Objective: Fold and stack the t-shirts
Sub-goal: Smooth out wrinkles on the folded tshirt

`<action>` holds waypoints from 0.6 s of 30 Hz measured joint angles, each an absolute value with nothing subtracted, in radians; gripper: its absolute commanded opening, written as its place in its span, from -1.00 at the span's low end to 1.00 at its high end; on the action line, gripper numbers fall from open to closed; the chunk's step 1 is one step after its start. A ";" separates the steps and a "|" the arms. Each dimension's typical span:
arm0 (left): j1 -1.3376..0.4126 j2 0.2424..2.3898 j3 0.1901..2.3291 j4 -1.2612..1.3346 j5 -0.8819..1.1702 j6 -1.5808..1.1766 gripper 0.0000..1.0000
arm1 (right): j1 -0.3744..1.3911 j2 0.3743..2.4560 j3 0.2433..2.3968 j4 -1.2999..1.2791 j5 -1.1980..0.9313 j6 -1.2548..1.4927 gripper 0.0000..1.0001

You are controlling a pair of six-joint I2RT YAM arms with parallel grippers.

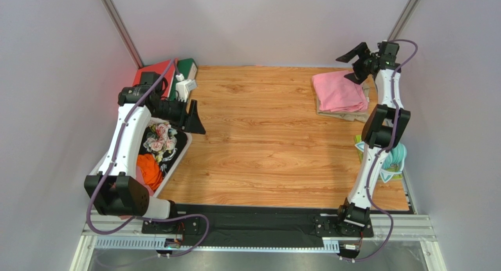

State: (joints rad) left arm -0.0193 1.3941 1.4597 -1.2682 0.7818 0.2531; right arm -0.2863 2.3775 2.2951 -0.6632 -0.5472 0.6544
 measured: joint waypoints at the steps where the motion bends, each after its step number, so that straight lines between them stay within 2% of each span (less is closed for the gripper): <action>1: -0.019 1.405 1.461 -1.268 0.781 0.253 0.26 | -0.292 2.428 2.333 -0.623 -0.596 0.694 1.00; 8: -0.019 1.444 1.462 -1.268 0.758 0.262 0.25 | -0.270 2.642 2.370 -0.487 -0.765 0.859 1.00; 18: -0.019 1.483 1.473 -1.269 0.753 0.267 0.25 | -0.280 2.602 2.270 -0.486 -0.768 0.844 1.00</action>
